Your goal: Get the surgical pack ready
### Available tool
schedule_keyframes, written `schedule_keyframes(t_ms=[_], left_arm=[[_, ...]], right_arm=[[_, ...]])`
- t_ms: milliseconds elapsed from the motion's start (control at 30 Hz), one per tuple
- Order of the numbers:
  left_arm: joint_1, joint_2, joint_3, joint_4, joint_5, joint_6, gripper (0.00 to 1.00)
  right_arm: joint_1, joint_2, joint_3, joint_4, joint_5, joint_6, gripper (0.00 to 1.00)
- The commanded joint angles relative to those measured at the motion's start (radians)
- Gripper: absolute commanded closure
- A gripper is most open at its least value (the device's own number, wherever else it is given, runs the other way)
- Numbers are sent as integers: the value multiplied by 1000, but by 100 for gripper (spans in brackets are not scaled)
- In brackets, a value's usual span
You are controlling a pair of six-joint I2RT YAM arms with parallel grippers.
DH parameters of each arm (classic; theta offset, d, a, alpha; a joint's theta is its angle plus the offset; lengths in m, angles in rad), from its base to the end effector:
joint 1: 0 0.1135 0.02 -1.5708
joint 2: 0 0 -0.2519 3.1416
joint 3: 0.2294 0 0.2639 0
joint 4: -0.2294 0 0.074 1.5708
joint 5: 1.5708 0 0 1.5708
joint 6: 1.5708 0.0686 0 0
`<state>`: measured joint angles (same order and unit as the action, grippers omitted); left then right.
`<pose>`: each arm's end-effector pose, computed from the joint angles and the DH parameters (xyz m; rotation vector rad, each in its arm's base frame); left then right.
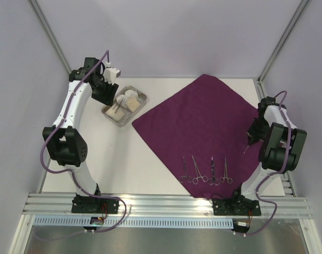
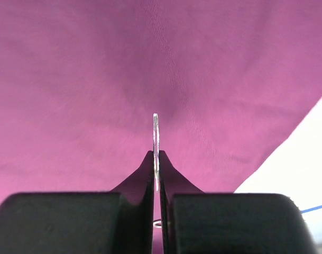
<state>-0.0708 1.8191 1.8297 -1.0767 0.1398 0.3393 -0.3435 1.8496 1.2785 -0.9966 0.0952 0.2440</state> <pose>0.4052 -0.0383 0.2962 0.5803 2.5575 -0.0914 0.3164 -0.1201 0.1250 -0.9084 -3.0020 0.1495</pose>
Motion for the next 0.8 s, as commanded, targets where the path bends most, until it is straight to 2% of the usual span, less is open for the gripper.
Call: schedule_keyframes(t_ms=[0,133,267,367,433,467,567,633,767], left_arm=[[-6,3,112,-81,102,17,45],[-49,5,201,-137,190,36,45],[-192,0,292,-169,202,116,45],[-294,-18,307,-105,193,171,45],[-337,-59,241,-36,211,190,43],[-355,-93,211,45,237,197,42],[-425,-147,64,214,262,242,41],[-466,-188,-51,291,248,268,40],[-529,-297,-321,552,159,404,39]], right_arm=[[23,-154,39,29,-5,113,100],[115,-281,64,70,3,263,99],[263,-358,62,183,-23,573,99],[403,-368,80,272,1,754,100],[463,-357,97,328,6,836,99],[518,-342,105,343,3,912,100],[613,-319,136,391,-9,1004,100],[653,-296,150,404,-12,1072,100],[722,-277,139,414,-51,1153,100]])
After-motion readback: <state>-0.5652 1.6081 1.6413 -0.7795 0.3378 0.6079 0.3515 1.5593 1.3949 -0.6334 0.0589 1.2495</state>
